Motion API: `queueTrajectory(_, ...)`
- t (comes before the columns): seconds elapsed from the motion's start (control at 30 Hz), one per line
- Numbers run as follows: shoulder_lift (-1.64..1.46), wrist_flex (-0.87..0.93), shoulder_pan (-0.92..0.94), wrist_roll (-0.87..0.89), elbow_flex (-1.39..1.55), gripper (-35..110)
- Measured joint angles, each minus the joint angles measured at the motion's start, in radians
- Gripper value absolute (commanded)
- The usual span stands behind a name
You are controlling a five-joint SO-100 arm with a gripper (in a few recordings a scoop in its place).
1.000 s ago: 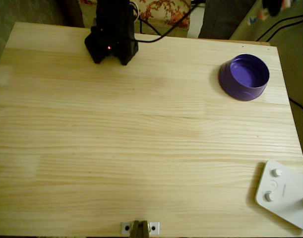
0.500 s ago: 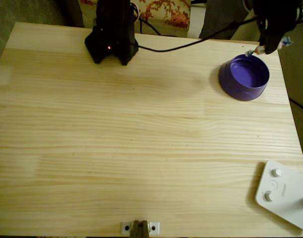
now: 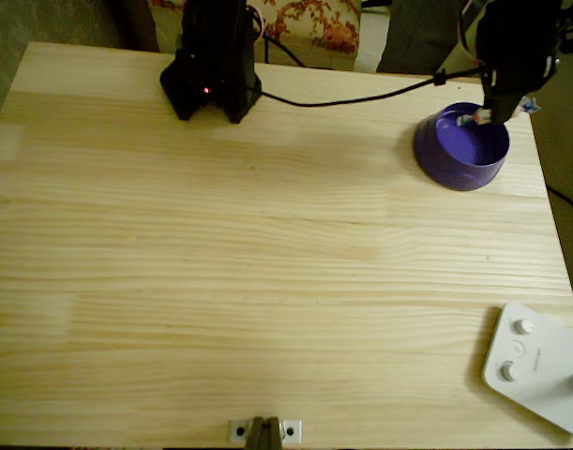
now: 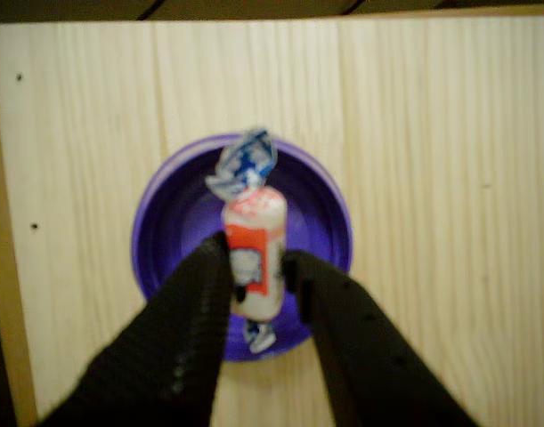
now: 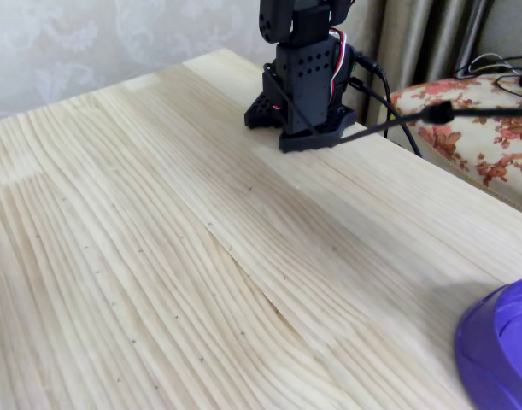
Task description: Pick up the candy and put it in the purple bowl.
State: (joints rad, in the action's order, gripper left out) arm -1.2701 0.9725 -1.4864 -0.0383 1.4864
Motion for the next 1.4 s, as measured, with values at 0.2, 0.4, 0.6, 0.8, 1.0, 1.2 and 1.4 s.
queueTrajectory(0.2, 0.0, -0.008, 0.0, 0.0, 0.0, 8)
queueTrajectory(0.4, 0.0, -0.006, -0.003, 0.0, 0.0, 18)
queueTrajectory(0.6, 0.0, -0.006, -0.014, 0.0, 0.015, 18)
queueTrajectory(0.8, 0.0, -0.002, -0.021, 0.0, 0.015, 6)
queueTrajectory(1.0, -0.023, 0.066, 0.008, -0.021, 0.015, 0)
queueTrajectory(1.2, -0.173, 0.091, 0.094, -0.092, 0.055, 0)
queueTrajectory(1.4, -0.336, 0.091, 0.189, -0.181, 0.164, 0)
